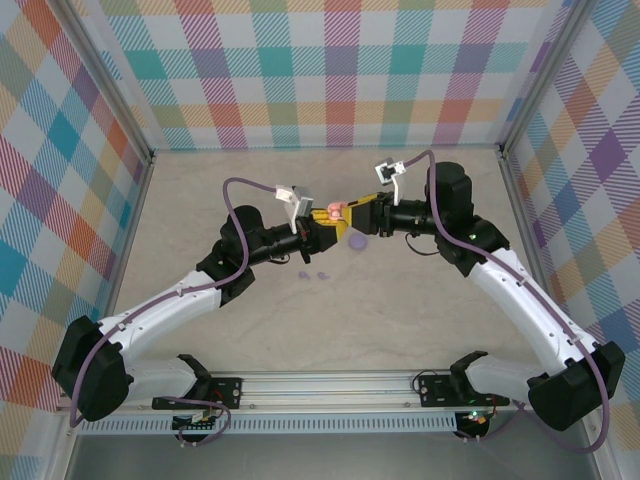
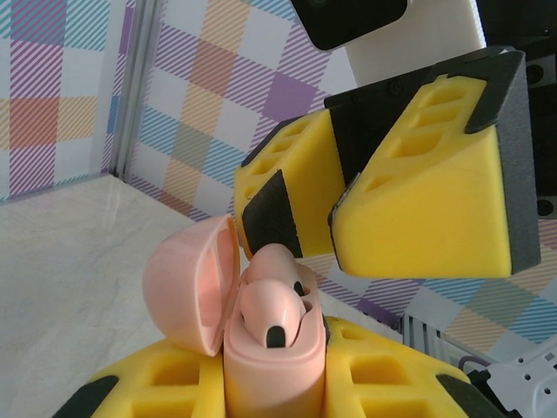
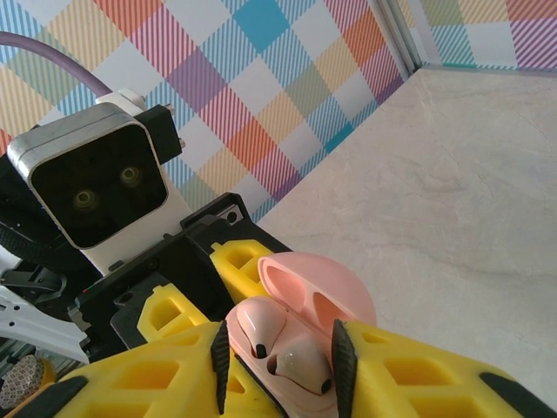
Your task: Insert wireless bluetooth earbuds into charging case
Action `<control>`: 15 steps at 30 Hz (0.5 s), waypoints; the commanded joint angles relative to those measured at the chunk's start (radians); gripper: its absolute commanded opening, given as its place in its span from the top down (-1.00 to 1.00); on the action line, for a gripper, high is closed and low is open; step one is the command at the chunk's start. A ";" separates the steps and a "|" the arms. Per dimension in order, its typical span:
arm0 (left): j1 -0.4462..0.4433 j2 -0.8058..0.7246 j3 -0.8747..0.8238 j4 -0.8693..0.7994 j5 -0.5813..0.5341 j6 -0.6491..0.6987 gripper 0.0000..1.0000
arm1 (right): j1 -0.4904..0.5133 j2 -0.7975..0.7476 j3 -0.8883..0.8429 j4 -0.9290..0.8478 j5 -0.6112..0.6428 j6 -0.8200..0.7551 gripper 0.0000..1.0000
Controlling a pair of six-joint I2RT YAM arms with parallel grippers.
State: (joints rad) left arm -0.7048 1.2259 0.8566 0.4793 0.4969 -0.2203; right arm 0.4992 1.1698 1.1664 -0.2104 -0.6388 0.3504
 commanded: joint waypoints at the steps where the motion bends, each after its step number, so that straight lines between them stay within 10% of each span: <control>1: -0.013 -0.024 0.004 0.018 0.005 0.008 0.96 | 0.010 -0.018 0.033 -0.019 0.011 -0.025 0.14; 15: -0.014 -0.049 0.000 -0.056 -0.062 0.060 0.96 | 0.010 -0.052 0.020 -0.061 0.143 -0.033 -0.02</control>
State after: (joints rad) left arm -0.7048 1.2068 0.8566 0.4305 0.4557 -0.1932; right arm 0.5049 1.1484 1.1675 -0.2569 -0.5453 0.3386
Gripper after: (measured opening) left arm 0.222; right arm 0.507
